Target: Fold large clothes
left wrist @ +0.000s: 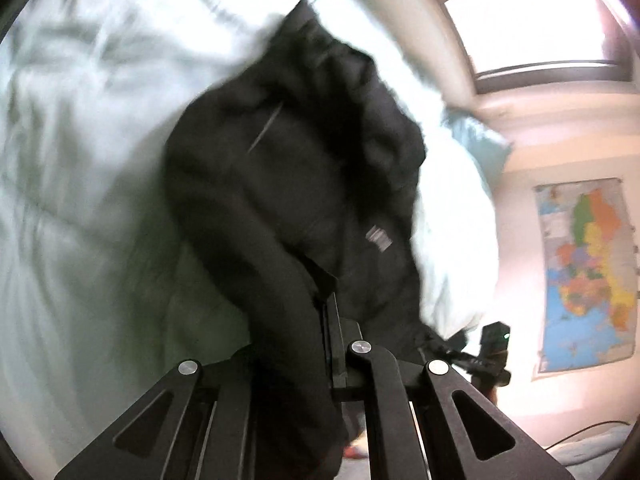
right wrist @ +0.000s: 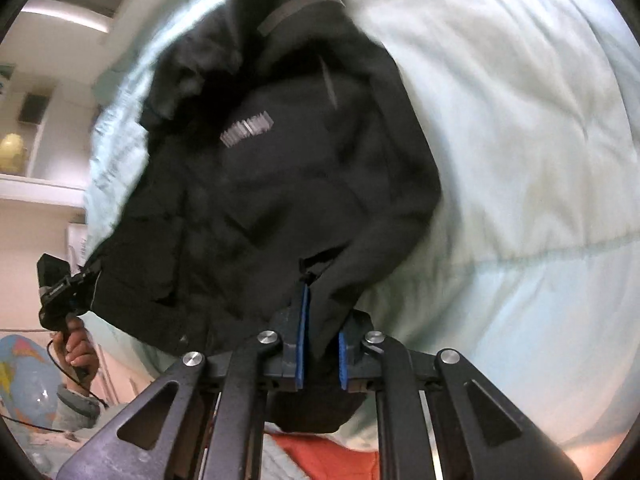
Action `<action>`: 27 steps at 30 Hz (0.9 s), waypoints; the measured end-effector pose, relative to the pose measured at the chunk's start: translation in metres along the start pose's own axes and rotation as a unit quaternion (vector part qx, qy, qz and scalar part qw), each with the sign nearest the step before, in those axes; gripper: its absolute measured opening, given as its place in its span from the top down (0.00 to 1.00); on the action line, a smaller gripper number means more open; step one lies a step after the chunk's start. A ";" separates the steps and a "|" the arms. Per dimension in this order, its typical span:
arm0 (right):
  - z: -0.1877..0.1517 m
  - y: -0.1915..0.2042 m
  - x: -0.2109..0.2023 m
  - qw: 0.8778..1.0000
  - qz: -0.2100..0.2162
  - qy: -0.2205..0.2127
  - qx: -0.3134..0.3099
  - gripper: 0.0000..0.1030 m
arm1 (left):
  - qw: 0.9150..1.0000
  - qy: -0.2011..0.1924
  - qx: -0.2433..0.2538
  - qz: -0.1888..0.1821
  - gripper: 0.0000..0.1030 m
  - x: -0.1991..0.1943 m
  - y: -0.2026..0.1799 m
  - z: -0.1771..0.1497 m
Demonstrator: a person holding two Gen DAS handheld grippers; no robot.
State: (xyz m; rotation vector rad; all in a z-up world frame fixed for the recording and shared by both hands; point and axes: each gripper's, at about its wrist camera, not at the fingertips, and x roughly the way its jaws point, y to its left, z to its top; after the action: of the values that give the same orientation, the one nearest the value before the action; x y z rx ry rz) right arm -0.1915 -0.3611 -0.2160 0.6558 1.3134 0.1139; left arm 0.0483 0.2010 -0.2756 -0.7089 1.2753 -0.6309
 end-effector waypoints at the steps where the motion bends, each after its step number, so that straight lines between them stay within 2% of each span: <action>1: 0.010 0.003 -0.008 1.000 0.006 -0.010 -0.005 0.85 | 1.000 -0.011 0.006 -0.008 0.91 -0.001 -0.010 0.008; 6: 0.076 0.023 -0.043 0.996 0.063 -0.059 -0.013 0.85 | 0.997 -0.063 0.037 -0.021 0.91 -0.015 -0.050 0.061; 9: 0.127 0.033 -0.063 0.991 0.090 -0.095 -0.015 0.85 | 0.995 -0.081 0.036 -0.041 0.90 -0.019 -0.068 0.116; 12: 0.180 0.036 -0.079 0.986 0.104 -0.130 -0.007 0.85 | 0.994 -0.092 0.039 -0.038 0.89 -0.009 -0.085 0.169; 14: 0.226 0.035 -0.082 0.983 0.103 -0.152 0.007 0.85 | 0.993 -0.103 0.041 -0.032 0.85 0.002 -0.093 0.203; 17: 0.283 0.031 -0.067 0.983 0.090 -0.157 0.026 0.85 | 0.993 -0.117 0.036 0.001 0.83 0.036 -0.099 0.260; 19: 0.325 0.027 -0.035 0.987 0.059 -0.145 0.044 0.83 | 0.992 -0.116 0.039 0.042 0.83 0.063 -0.098 0.287; 20: 0.341 0.022 -0.018 0.988 0.047 -0.136 0.058 0.82 | 0.990 -0.109 0.041 0.078 0.83 0.089 -0.094 0.305; 22: 0.365 0.013 0.020 0.990 0.018 -0.111 0.080 0.80 | 0.988 -0.091 0.032 0.124 0.83 0.129 -0.082 0.325; 24: 0.379 0.004 0.057 0.992 -0.009 -0.083 0.093 0.80 | 0.985 -0.077 0.031 0.153 0.83 0.159 -0.067 0.334; 27: 0.382 -0.005 0.097 0.993 -0.021 -0.056 0.101 0.80 | 0.982 -0.048 0.034 0.181 0.83 0.202 -0.041 0.337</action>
State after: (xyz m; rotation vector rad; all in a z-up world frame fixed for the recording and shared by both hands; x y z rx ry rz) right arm 0.1852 -0.4685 -0.2619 0.7935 1.2396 -0.0904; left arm 0.4149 0.0619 -0.3220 -0.4295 1.2466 -0.3369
